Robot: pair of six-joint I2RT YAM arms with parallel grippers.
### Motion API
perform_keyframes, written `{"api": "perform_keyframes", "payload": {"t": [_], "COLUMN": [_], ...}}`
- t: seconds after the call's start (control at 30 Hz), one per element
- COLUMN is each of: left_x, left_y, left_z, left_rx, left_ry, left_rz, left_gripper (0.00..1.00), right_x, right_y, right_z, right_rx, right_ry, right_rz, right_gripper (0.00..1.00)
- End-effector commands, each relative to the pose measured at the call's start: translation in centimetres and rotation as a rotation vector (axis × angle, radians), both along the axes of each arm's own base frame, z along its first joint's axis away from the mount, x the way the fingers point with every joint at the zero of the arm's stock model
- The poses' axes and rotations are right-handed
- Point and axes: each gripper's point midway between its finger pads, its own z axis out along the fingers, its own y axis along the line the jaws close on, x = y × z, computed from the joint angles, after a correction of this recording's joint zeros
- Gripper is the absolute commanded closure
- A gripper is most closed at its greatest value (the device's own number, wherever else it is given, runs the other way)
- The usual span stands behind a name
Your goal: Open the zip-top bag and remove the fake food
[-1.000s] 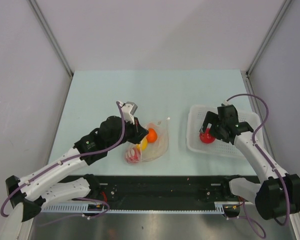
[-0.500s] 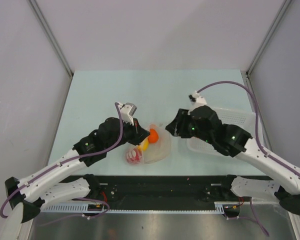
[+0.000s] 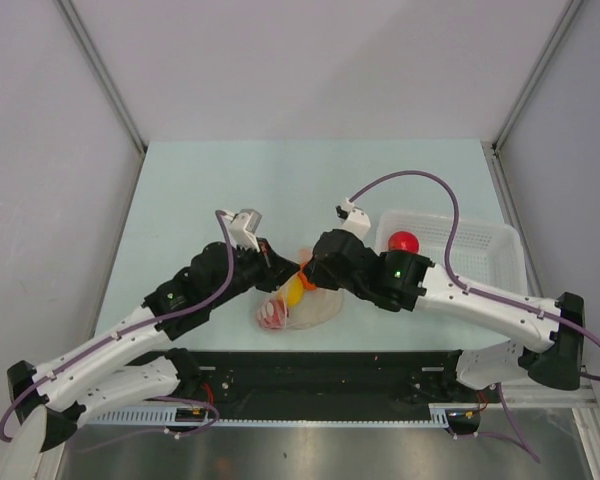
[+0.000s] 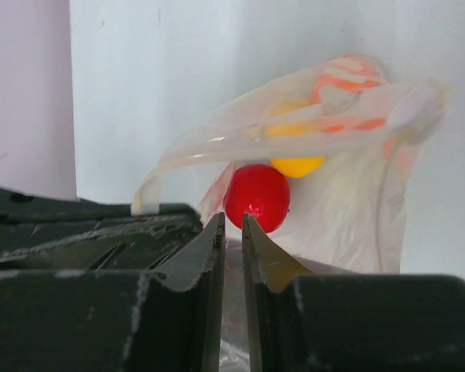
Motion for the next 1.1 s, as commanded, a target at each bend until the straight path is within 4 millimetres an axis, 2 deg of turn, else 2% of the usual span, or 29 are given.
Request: {"api": "perform_keyframes", "payload": {"t": [0.0, 0.2, 0.37, 0.5, 0.6, 0.63, 0.7, 0.8, 0.83, 1.07], "left_x": [0.3, 0.4, 0.2, 0.3, 0.6, 0.7, 1.0, 1.1, 1.2, 1.3], "left_y": [-0.1, -0.3, 0.3, 1.2, 2.2, 2.4, 2.9, 3.4, 3.7, 5.5], "left_z": [2.4, 2.8, 2.6, 2.2, 1.5, 1.0, 0.6, -0.5, -1.1, -3.1], "left_rx": [-0.172, -0.210, -0.178, -0.149, -0.121, -0.111, -0.103, -0.080, -0.073, -0.060], "left_ry": [0.010, 0.021, -0.003, -0.010, -0.013, -0.011, -0.016, -0.005, 0.001, 0.011], "left_rz": [0.065, 0.070, 0.072, 0.098, 0.138, 0.150, 0.175, 0.195, 0.208, 0.288], "left_gripper": [1.00, 1.00, 1.00, 1.00, 1.00, 1.00, 1.00, 1.00, 1.00, 1.00], "right_x": [2.1, 2.9, 3.5, 3.9, 4.2, 4.3, 4.9, 5.1, 5.2, 5.3], "right_y": [-0.3, 1.4, 2.5, 3.1, 3.3, 3.5, 4.5, 5.5, 5.7, 6.8], "right_z": [1.0, -1.0, -2.2, -4.1, -5.2, -6.2, -6.7, -9.0, -10.3, -13.8], "right_rx": [0.042, 0.039, 0.032, 0.011, -0.010, -0.029, -0.030, -0.076, -0.103, -0.132], "right_ry": [-0.014, 0.073, 0.118, 0.140, 0.140, 0.149, 0.124, 0.145, 0.160, 0.179], "right_rz": [-0.149, -0.168, -0.190, -0.200, -0.195, -0.187, -0.128, -0.062, -0.050, 0.027], "right_gripper": [0.82, 0.83, 0.82, 0.81, 0.80, 0.78, 0.76, 0.69, 0.67, 0.61]}}
